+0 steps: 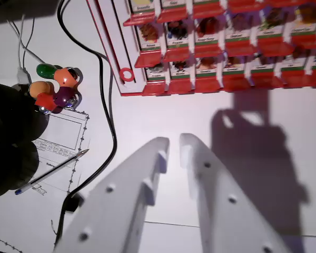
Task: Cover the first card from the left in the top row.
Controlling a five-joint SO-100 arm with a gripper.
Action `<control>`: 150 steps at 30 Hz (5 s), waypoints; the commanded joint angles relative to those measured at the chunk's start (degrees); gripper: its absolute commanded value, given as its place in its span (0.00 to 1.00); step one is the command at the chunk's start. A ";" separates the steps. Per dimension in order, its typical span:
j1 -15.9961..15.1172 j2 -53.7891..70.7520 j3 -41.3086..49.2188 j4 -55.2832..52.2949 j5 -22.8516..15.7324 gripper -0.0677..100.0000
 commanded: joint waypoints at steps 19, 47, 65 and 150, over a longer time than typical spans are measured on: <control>-4.92 -32.34 -30.94 -7.82 7.91 0.02; -1.58 -50.71 -43.51 -21.09 12.74 0.02; -1.76 -53.00 -44.38 -28.83 18.28 0.02; 9.14 25.31 -0.97 2.11 -20.57 0.02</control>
